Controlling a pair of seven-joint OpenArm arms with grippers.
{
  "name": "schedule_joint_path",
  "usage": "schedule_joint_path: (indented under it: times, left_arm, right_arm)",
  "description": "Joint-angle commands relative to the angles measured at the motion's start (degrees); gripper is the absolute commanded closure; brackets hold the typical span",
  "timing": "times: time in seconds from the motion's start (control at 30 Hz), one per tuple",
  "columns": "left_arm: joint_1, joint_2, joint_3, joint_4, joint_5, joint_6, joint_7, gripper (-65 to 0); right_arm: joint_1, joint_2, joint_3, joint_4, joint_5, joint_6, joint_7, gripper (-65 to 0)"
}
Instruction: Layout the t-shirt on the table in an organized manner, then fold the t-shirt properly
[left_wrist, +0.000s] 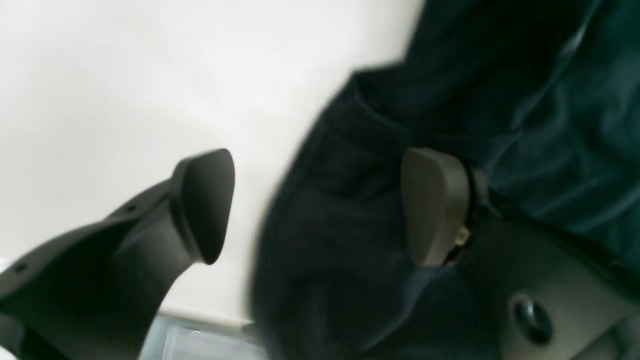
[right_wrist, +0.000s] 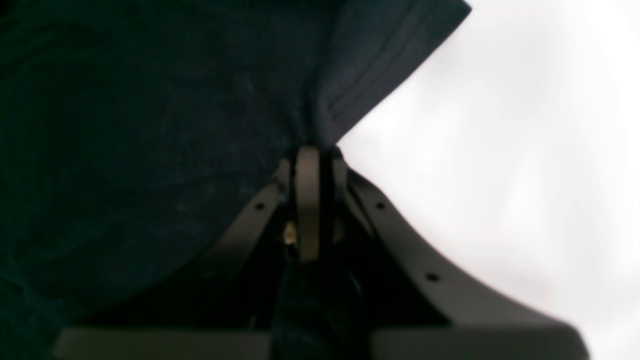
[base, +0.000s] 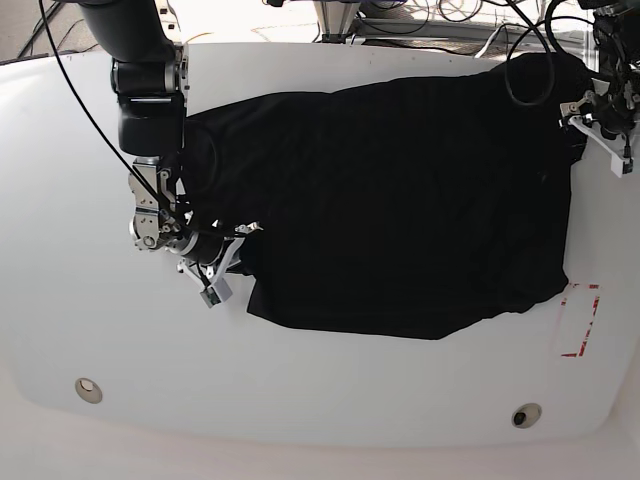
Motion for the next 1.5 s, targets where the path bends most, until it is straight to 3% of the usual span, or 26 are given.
schedule_joint_path:
  times: [0.0, 0.07, 0.33, 0.47, 0.7, 0.9, 1.3, 1.47]
  left_arm:
    - [-1.2, -1.0, 0.5, -1.3, -0.5, -0.2, -0.7, -49.0]
    - [-1.7, -1.0, 1.7, -1.5, -0.5, -0.2, -0.7, -46.5]
    - [-4.9, -1.0, 6.4, -1.7, -0.4, -0.2, -0.7, -24.6]
    - [-8.1, -1.0, 9.3, -2.3, 0.8, -0.2, -0.7, -23.7]
    - [-19.1, -0.8, 14.6, -6.5, 9.7, -0.2, -1.1, -23.2]
    - [-27.4, -0.8, 18.5, -12.3, 10.7, -0.2, -1.2, -11.8]
    - [-36.9, -0.9, 22.0, -16.1, 10.6, -0.3, -1.2, -14.2]
    - [-38.5, -0.9, 23.5, -15.8, 10.6, -2.2, -0.7, -29.6]
  right_arm:
    - [0.4, 0.5, 0.0, 0.1, -1.6, -0.5, -2.8, 0.0]
    - [0.4, 0.5, 0.0, 0.1, -1.6, -0.5, -2.8, 0.0]
    - [0.4, 0.8, 0.0, 0.1, -1.6, -0.5, -3.1, 0.0]
    - [-1.4, 1.6, 0.4, 0.9, -1.5, -0.5, -3.2, 0.0]
    - [-8.5, 1.1, 7.9, 11.1, -1.5, -0.5, -9.0, 0.0]
    - [-16.4, -0.5, 11.4, 22.0, -1.5, -0.5, -14.2, 0.0]
    - [-31.1, -7.1, 16.5, 40.4, -1.8, -0.5, -21.8, 0.0]
    - [-35.6, -9.2, 18.3, 46.2, -1.9, -0.5, -23.5, -0.2]
